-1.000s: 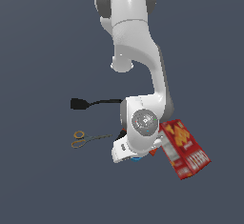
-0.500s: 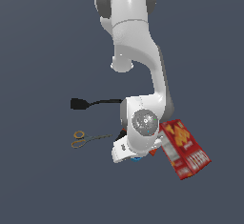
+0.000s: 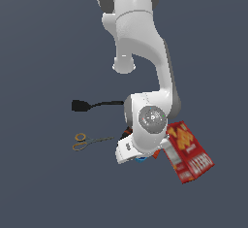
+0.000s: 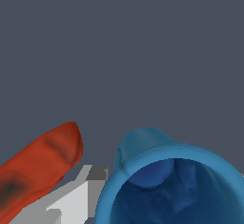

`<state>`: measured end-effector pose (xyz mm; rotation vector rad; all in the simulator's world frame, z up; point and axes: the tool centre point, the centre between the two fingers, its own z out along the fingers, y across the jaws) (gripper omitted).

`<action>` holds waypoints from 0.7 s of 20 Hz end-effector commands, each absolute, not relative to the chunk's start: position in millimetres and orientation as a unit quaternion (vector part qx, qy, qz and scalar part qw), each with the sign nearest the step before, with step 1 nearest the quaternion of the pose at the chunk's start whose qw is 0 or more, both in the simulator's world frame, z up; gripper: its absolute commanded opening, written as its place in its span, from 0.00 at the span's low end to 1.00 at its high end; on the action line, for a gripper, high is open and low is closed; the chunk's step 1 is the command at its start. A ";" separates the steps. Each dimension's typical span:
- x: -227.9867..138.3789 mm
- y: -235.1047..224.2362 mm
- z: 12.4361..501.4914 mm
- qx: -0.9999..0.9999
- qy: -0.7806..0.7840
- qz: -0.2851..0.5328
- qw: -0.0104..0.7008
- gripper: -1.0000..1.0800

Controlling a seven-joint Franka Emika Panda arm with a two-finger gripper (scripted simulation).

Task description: Pick up a designated object from a clutter of objects.

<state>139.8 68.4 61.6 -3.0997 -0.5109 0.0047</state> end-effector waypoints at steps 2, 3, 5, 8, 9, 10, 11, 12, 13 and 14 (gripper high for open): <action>138.1 77.3 85.1 -0.987 -0.163 0.000 0.000 0.00; 137.2 80.5 93.3 -0.987 -0.163 0.000 0.000 0.00; 135.1 87.6 111.6 -0.987 -0.163 0.000 0.000 0.00; 131.7 99.7 143.2 -0.987 -0.163 0.000 0.000 0.00; 130.5 104.6 154.6 -0.987 -0.163 0.000 -0.001 0.00; 129.3 109.0 166.0 -0.987 -0.163 0.000 -0.001 0.00; 128.1 113.3 177.4 -0.987 -0.163 0.000 -0.001 0.00; 127.0 117.7 188.8 -0.987 -0.163 0.000 -0.001 0.00; 125.9 122.1 200.2 -0.987 -0.163 0.000 -0.001 0.00; 124.8 126.5 211.4 -0.987 -0.163 0.000 -0.001 0.00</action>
